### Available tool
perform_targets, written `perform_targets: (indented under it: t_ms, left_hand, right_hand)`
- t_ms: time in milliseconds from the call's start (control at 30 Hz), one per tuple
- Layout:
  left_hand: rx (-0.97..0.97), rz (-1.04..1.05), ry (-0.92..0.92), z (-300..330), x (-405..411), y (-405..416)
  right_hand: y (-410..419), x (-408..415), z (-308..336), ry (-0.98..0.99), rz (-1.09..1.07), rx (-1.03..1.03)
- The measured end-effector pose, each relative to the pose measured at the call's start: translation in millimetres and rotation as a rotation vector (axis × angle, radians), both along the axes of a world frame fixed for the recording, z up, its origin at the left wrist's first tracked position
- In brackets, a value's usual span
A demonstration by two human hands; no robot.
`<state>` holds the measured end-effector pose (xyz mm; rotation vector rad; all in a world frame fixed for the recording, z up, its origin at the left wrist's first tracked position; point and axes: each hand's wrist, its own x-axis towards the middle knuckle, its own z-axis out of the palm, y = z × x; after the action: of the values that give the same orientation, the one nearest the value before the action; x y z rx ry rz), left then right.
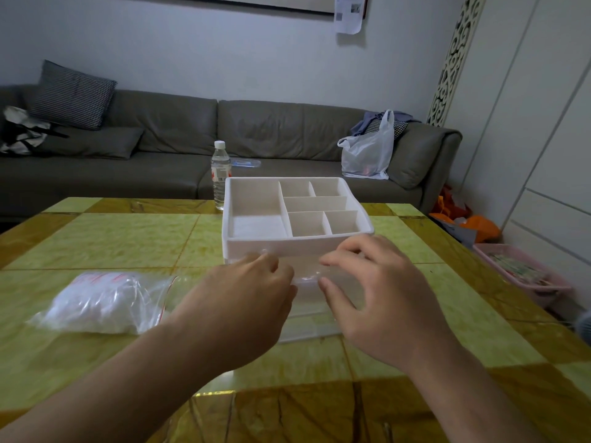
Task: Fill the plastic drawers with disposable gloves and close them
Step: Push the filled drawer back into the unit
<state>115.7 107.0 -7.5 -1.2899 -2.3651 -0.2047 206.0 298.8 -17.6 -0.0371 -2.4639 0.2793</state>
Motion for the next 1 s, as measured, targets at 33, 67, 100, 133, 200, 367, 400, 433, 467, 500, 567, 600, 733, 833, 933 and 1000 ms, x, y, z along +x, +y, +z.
perform_targets:
  t_ms: [33, 67, 100, 133, 200, 367, 400, 433, 467, 500, 567, 600, 733, 833, 933, 1000]
  left_hand:
    - [0.005, -0.002, -0.004, -1, -2, 1]
    - [0.010, -0.005, -0.007, -1, -4, 1]
    - [0.009, -0.008, -0.013, -1, -5, 1]
    - [0.002, -0.013, -0.027, -1, -5, 1]
    - [-0.009, -0.013, -0.071, 1, -3, -1]
    - [0.056, 0.046, 0.003, 0, 3, -15]
    - [0.075, 0.067, 0.026, -2, 3, -17]
    - [0.085, 0.086, 0.037, -3, 2, -18]
    - [0.094, 0.100, 0.035, -4, 2, -19]
    - [0.101, 0.101, 0.030, -5, 2, -19]
    - [0.096, 0.079, 0.014, -6, 2, -19]
    - [0.083, 0.064, 0.000, -6, 3, -17]
    - [0.047, 0.000, 0.003, -7, 2, -9]
    - [0.038, 0.000, 0.007, -8, -2, -2]
    - [0.036, -0.015, 0.003, -7, -6, 2]
    - [0.035, -0.020, -0.018, -6, -6, 1]
  right_hand:
    - [0, 1, 1, -0.026, -0.004, -0.025]
    - [-2, 0, 2, -0.072, -0.005, -0.042]
    - [-4, -1, 2, -0.130, -0.006, -0.035]
    - [-5, -3, 2, -0.184, -0.010, -0.002]
    - [-8, -6, 2, -0.256, -0.012, 0.085]
    - [-9, -11, 2, -0.271, -0.016, 0.090]
    - [-9, -12, 1, -0.268, -0.015, 0.085]
    - [-8, -12, 0, -0.265, -0.010, 0.078]
    - [-7, -12, 0, -0.264, -0.005, 0.073]
    - [-7, -12, -1, -0.264, 0.000, 0.070]
    - [-6, -13, -1, -0.262, 0.007, 0.073]
    - [-6, -13, -1, -0.258, 0.008, 0.075]
    - [-6, -13, -1, -0.265, 0.009, 0.099]
    - [-6, -15, -1, -0.267, 0.006, 0.109]
    - [-5, -18, -3, -0.257, 0.008, 0.113]
    - [-3, -17, -6, -0.220, 0.027, 0.083]
